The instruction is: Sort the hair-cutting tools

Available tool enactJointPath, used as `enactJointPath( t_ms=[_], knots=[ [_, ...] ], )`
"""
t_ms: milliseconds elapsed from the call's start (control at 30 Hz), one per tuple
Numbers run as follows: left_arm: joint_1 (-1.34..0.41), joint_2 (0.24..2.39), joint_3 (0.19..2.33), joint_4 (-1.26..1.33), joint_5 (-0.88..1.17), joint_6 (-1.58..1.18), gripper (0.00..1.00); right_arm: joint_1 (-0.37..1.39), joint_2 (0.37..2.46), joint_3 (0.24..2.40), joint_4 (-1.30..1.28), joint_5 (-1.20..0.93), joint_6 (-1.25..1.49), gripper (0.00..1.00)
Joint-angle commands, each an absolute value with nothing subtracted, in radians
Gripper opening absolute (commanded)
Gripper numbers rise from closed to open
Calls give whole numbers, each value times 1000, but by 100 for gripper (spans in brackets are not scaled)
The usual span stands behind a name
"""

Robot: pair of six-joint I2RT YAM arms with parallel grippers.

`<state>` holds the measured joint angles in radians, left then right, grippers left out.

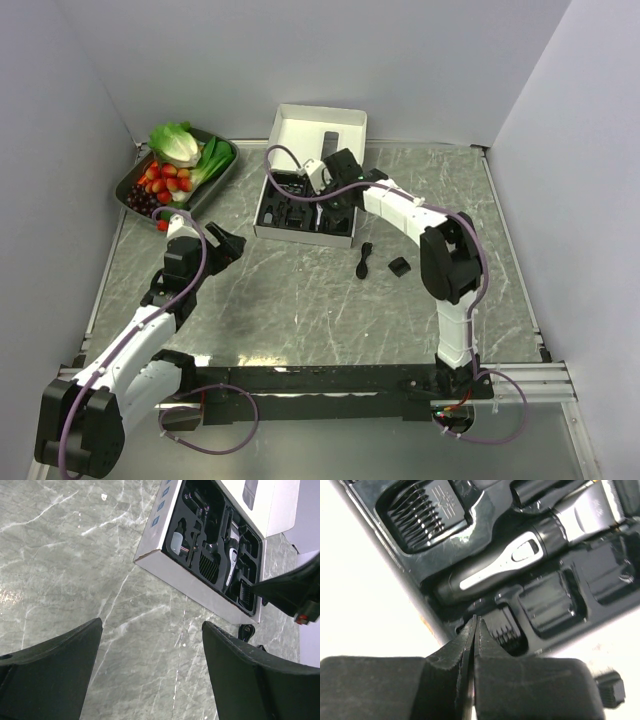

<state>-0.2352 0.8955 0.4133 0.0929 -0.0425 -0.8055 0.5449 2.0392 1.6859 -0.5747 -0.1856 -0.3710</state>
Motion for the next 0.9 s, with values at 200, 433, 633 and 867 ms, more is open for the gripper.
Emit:
enactJointPath(
  t_ms=[200, 433, 633, 867],
  knots=[
    [-238, 871, 413, 124, -38, -796, 86, 537, 1977, 1681, -548, -126, -333, 0],
    [-238, 876, 413, 127, -35, -796, 86, 537, 2023, 1692, -549, -106, -330, 0],
    [-239, 882, 411, 129, -34, -798, 86, 529, 2080, 1686, -538, -91, -325, 0],
    [-238, 885, 411, 129, -37, -798, 86, 522, 2131, 1698, -543, -98, -322, 0]
  ],
)
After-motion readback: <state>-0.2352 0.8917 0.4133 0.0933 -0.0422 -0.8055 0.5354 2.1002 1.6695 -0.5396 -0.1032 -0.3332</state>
